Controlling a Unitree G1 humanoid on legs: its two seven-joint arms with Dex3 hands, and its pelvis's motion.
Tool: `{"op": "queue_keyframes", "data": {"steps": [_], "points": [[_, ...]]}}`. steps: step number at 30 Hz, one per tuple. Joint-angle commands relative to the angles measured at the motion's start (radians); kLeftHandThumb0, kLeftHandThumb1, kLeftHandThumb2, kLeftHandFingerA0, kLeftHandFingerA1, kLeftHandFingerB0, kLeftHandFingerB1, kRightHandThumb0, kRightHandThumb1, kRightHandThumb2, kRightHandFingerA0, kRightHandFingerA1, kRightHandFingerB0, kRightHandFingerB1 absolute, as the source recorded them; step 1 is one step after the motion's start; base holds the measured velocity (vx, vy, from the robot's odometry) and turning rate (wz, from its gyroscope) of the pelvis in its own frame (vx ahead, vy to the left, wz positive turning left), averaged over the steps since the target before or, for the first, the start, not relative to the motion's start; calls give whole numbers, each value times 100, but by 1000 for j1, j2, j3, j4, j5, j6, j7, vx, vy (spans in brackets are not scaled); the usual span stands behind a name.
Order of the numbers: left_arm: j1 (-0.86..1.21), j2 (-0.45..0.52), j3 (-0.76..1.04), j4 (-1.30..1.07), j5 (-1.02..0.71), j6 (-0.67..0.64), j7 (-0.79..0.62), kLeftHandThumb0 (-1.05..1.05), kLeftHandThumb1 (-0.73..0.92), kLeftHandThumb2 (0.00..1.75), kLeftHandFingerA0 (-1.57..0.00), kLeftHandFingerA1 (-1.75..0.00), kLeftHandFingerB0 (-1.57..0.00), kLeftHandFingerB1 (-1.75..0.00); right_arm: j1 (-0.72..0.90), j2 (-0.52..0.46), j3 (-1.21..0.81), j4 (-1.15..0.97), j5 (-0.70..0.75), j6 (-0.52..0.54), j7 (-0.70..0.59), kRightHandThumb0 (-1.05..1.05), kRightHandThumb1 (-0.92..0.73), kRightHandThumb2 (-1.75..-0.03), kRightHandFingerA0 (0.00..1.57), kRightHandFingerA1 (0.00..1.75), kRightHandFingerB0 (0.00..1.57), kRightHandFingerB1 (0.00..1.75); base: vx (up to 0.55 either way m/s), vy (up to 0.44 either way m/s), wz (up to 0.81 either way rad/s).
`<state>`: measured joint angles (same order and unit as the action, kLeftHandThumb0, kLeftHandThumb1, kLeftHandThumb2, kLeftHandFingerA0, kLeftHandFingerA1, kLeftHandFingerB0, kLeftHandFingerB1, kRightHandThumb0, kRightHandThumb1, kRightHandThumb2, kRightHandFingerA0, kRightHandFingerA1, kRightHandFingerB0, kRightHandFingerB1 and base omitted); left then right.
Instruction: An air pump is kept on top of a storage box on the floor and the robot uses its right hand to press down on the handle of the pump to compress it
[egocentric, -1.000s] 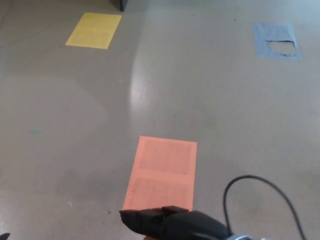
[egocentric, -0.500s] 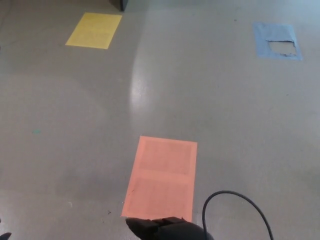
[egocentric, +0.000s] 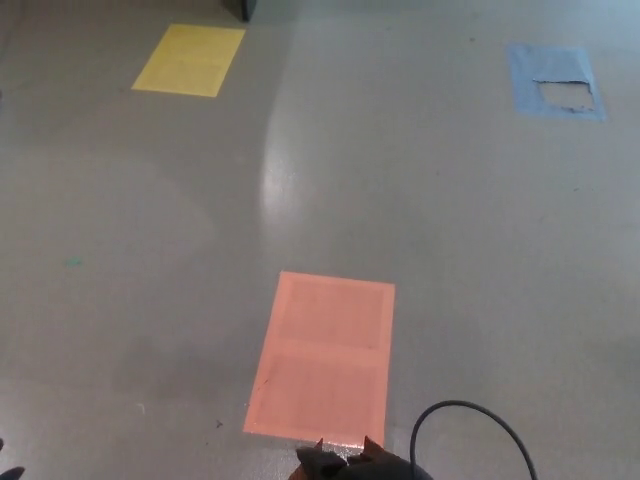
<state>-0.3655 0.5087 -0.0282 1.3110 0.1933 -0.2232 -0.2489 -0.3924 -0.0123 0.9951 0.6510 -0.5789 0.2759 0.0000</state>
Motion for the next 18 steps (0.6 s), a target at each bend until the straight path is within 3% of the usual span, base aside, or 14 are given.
{"op": "queue_keyframes", "data": {"steps": [1, 2, 3, 4, 6, 7, 18], "points": [[61, 7, -14, -1, 15, -50, -25, -75, 83, 65, -25, -31, -17, -27, 15, 88, 19, 531, -79, -55, -154, -93, -84, -120, 0, 10, 0, 11, 0, 0, 0], [63, 8, -15, -1, 16, -51, -23, -75, 83, 65, -25, -31, -17, -27, 17, 91, 21, 537, -81, -55, -159, -93, -84, -120, 0, 10, 0, 11, 0, 0, 0], [69, 8, -20, -1, 22, -55, -18, -78, 68, 93, -17, -42, -12, -38, 26, 103, 25, 557, -86, -47, -170, -92, -83, -119, 0, 10, 0, 12, 0, 0, 0], [70, 9, -21, -1, 23, -55, -17, -78, 68, 93, -17, -42, -12, -38, 27, 107, 25, 564, -87, -47, -173, -92, -83, -119, 0, 10, 0, 12, 0, 0, 0], [77, 4, -1, 1, -1, -56, -37, -76, 67, 92, -17, -42, -12, -39, 36, 115, 27, 584, -92, -52, -187, -92, -84, -120, 0, 10, 0, 12, 0, 0, 0], [79, 6, -8, -1, 7, -56, -32, -74, 82, 65, -25, -31, -17, -27, 40, 120, 24, 595, -91, -56, -195, -92, -83, -119, 0, 10, 0, 12, 0, 0, 0], [209, 2, -31, -6, 24, -99, -15, -75, 82, 65, -24, -30, -17, -27, 182, 164, 33, 675, -125, -63, -253, -93, -84, -119, 0, 8, 0, 9, 0, 0, 0]]}}
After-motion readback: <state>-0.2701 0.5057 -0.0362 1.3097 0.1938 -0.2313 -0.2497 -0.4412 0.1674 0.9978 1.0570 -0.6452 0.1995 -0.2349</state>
